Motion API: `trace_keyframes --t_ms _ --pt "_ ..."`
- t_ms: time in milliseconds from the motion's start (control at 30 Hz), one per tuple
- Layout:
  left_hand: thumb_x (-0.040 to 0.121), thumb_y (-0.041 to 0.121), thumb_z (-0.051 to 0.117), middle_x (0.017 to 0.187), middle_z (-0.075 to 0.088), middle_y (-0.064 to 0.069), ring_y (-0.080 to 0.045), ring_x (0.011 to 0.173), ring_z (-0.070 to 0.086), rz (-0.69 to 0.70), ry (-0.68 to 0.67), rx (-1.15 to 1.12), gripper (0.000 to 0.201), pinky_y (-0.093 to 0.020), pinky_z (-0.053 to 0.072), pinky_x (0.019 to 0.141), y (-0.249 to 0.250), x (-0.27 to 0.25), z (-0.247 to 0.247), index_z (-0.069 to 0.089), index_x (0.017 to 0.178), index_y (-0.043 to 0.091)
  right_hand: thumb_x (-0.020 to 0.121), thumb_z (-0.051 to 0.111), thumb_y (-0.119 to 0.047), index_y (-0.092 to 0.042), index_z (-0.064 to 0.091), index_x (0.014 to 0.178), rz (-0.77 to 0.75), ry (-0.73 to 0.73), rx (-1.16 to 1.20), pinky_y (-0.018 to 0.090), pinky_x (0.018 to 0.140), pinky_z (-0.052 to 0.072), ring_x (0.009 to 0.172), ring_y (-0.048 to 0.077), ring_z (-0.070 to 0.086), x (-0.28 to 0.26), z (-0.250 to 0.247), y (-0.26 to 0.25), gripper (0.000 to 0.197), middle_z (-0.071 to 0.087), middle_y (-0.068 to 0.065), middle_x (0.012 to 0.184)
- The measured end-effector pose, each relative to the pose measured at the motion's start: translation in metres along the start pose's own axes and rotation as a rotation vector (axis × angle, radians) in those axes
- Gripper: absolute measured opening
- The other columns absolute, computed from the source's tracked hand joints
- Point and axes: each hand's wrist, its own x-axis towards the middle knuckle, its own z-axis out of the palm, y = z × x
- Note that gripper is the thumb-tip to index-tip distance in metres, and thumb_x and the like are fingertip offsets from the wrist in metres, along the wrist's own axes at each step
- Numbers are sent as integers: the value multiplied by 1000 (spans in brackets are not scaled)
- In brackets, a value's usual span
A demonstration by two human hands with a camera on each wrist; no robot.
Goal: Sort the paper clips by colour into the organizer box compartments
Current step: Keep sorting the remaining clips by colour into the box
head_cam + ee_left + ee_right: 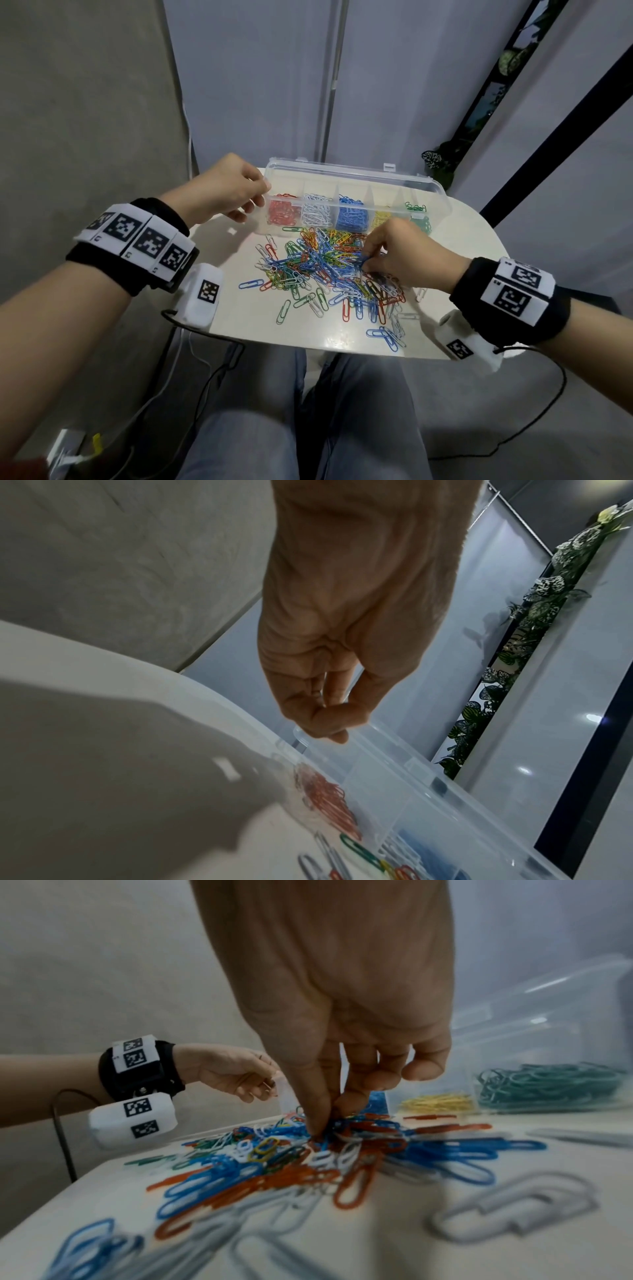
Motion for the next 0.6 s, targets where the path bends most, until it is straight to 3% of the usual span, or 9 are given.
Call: trace_keyframes --t_ms 67,167,233,300,433,600 --pt "99 16 52 76 60 -9 -15 57 47 4 -2 -5 24 -21 44 40 0 0 0 64 102 -4 73 81 -8 -2 76 82 42 14 89 15 53 37 55 9 52 1 -2 4 12 67 6 69" --pt "99 17 52 79 61 -11 -16 57 48 7 -4 -5 23 -22 44 41 -1 0 -1 65 100 -3 73 81 -4 3 75 80 113 49 303 17 54 43 49 1 52 0 -9 10 11 68 2 62" --pt "99 17 52 80 61 -11 -16 57 48 5 -6 -4 22 -23 44 42 -1 1 -1 65 100 -1 71 82 -3 0 77 79 147 78 413 19 53 43 51 3 53 -2 -14 12 10 69 0 60" --pt "99 17 52 79 61 -10 -16 57 48 2 -6 -12 23 -22 44 40 -1 1 -1 65 101 -2 70 82 -2 -2 77 77 169 107 519 13 49 39 48 1 51 -3 -19 12 9 69 -2 59" --pt "99 17 52 78 60 -10 -15 57 48 1 -4 -15 25 -21 44 39 -1 1 0 65 101 -4 71 80 -1 2 75 73 184 96 663 17 48 37 51 6 48 -3 -28 12 7 67 15 67" --pt "100 18 52 78 61 -10 -15 58 49 5 -3 -11 26 -23 44 43 -1 1 -1 65 102 -4 74 78 -3 1 74 70 233 53 748 22 51 35 52 8 45 0 -36 14 7 66 6 59"
